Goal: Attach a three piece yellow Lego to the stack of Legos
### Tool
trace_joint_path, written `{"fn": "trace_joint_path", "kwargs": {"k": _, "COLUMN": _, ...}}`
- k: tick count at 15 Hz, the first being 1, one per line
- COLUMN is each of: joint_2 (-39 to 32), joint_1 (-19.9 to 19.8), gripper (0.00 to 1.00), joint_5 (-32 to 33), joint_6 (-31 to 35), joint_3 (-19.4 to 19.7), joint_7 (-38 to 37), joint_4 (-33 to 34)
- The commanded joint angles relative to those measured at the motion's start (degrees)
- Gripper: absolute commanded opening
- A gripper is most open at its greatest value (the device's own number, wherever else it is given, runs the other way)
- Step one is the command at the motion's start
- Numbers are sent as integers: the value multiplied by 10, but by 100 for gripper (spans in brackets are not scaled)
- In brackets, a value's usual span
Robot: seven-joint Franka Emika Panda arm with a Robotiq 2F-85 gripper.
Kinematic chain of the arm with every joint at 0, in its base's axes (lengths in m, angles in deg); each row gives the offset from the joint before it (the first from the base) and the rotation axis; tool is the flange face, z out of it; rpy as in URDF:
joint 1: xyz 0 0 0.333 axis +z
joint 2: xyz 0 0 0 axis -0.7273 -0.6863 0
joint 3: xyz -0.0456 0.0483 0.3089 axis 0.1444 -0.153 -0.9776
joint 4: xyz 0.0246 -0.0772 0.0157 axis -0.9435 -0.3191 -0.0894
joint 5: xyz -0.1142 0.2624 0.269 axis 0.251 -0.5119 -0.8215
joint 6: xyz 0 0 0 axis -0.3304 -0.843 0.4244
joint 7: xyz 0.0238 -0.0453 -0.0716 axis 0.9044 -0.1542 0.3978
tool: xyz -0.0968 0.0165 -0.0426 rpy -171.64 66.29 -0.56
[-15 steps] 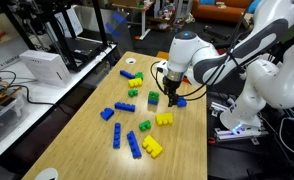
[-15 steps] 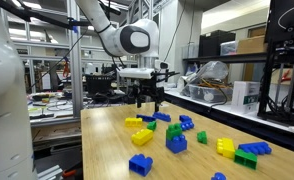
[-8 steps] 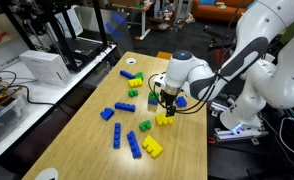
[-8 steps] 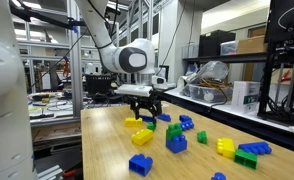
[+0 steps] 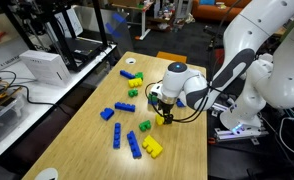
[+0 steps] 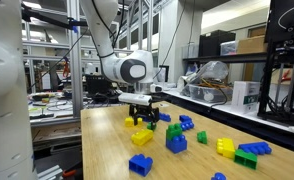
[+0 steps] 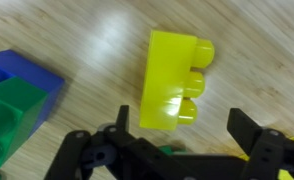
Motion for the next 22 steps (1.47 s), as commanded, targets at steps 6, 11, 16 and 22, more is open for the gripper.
{"fn": "trace_joint_path", "kwargs": {"k": 6, "joint_2": -61, "joint_1": -18, "gripper": 100, "joint_5": 12, "joint_6": 16, "joint_3": -11, "joint_7": -6, "joint_4": 46}}
{"fn": "trace_joint_path", "kwargs": {"k": 11, "joint_2": -85, "joint_1": -15, "gripper": 100, "joint_5": 22, "joint_6": 2, "joint_3": -11, "joint_7": -29, "joint_4": 75}}
{"fn": "trace_joint_path", "kwargs": {"k": 16, "joint_2": -104, "joint_1": -2, "gripper": 100, "joint_5": 67, "joint_6": -28, "joint_3": 2, "joint_7": -103, "joint_4": 110}}
{"fn": "trace_joint_path", "kwargs": {"k": 22, "joint_2": -120, "joint_1": -2, "gripper": 100, "joint_5": 80, "joint_6": -109, "joint_3": -5, "joint_7": -151, "joint_4": 149}}
